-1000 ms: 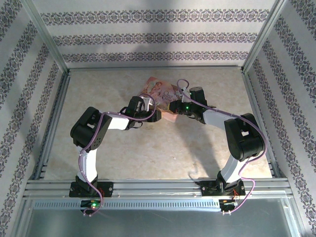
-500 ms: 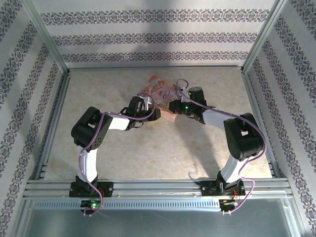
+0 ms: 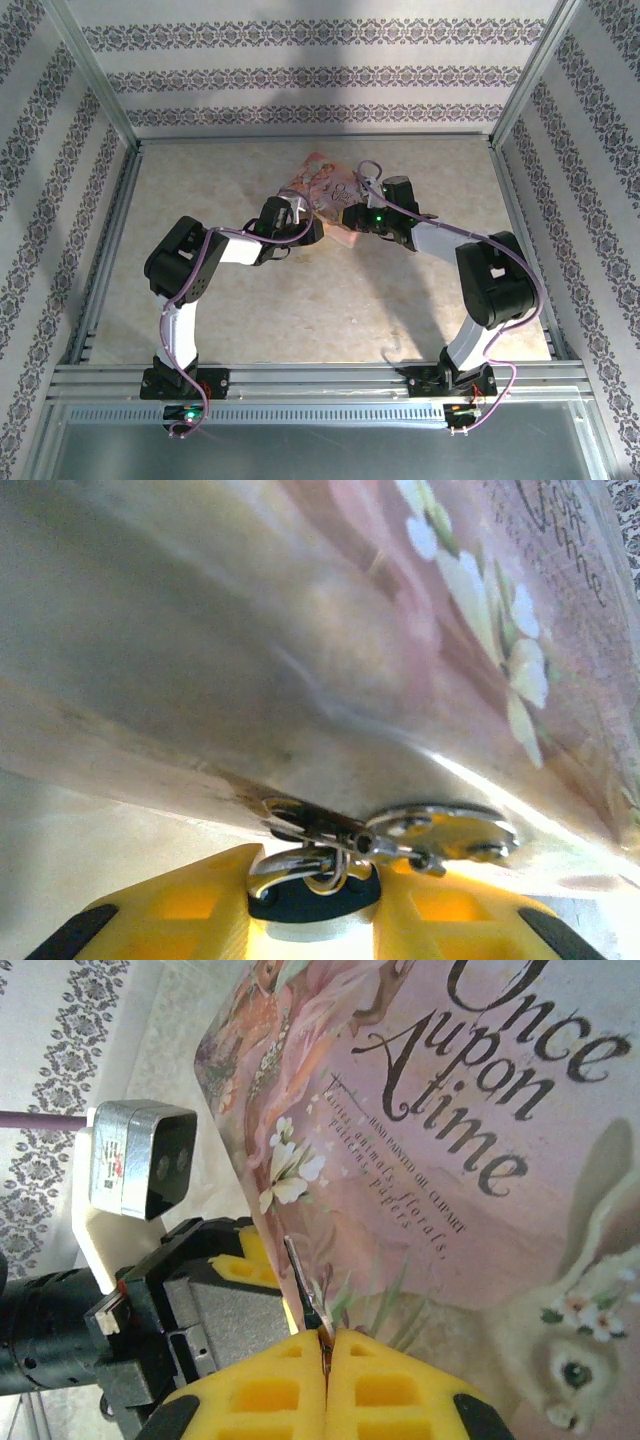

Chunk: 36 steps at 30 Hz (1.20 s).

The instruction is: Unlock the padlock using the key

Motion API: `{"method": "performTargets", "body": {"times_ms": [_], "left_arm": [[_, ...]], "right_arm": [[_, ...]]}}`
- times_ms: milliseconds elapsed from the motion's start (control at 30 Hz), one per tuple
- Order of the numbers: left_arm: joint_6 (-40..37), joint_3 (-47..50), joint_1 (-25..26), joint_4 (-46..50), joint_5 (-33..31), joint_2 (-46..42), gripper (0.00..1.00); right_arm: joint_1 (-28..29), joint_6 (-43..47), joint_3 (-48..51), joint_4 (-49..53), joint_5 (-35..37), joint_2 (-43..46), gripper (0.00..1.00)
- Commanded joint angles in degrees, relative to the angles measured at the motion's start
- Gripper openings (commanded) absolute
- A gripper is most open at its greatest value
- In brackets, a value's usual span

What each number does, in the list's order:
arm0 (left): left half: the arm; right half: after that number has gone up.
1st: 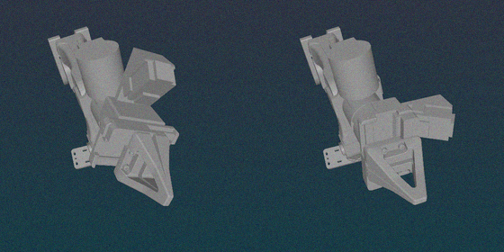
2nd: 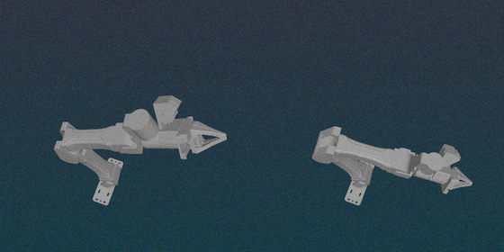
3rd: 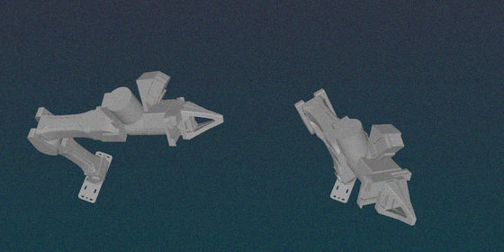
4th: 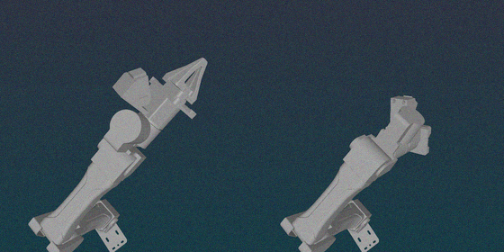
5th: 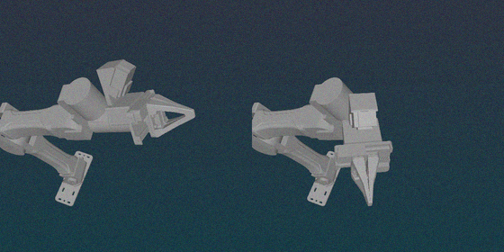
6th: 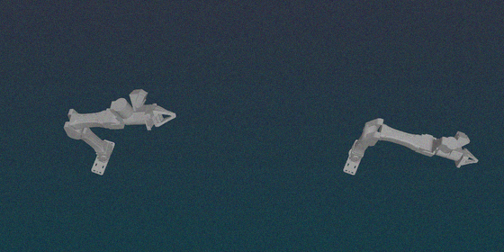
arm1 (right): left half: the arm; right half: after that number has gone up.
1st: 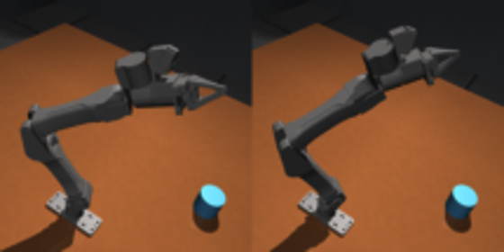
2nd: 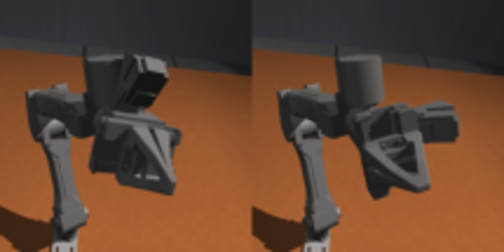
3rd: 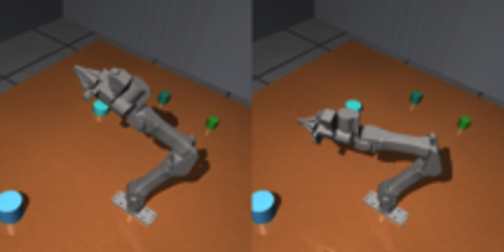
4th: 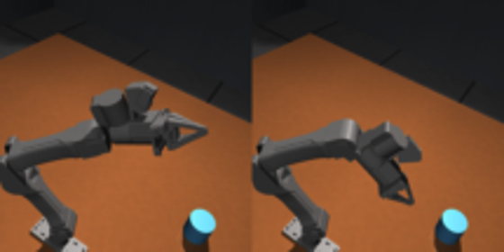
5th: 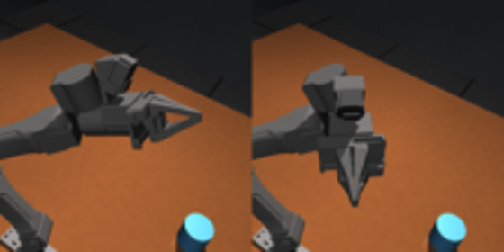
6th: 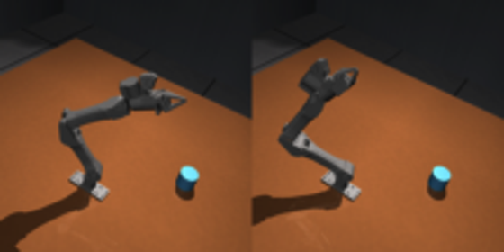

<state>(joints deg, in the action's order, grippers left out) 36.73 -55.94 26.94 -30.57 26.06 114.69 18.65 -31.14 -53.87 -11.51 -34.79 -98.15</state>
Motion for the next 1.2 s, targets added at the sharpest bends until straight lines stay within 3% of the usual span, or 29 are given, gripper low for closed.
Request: {"method": "performTargets", "body": {"times_ms": [0, 233, 500, 800, 1167], "left_arm": [[0.85, 0.25, 0.53, -5.26, 0.65, -2.76, 0.30], [3.63, -0.04, 0.63, -4.01, 2.72, -4.72, 0.29], [8.73, -0.94, 0.83, -2.55, 5.78, -5.69, 0.29], [12.65, -2.13, 1.01, -2.23, 6.37, -5.57, 0.29], [15.11, -3.24, 1.54, -0.20, 6.89, -5.61, 0.29]], "right_arm": [[0.62, 0.85, -0.28, 1.56, -0.14, 3.12, 0.00], [1.36, 4.74, 4.74, 2.23, -0.29, 9.86, 0.00], [5.82, 11.88, 12.93, 3.25, 4.97, 16.03, 0.00], [9.79, 14.34, 17.19, -1.62, 10.19, 12.88, 0.00], [10.44, 16.05, 17.50, -7.61, 15.52, 8.59, 0.00]]}}
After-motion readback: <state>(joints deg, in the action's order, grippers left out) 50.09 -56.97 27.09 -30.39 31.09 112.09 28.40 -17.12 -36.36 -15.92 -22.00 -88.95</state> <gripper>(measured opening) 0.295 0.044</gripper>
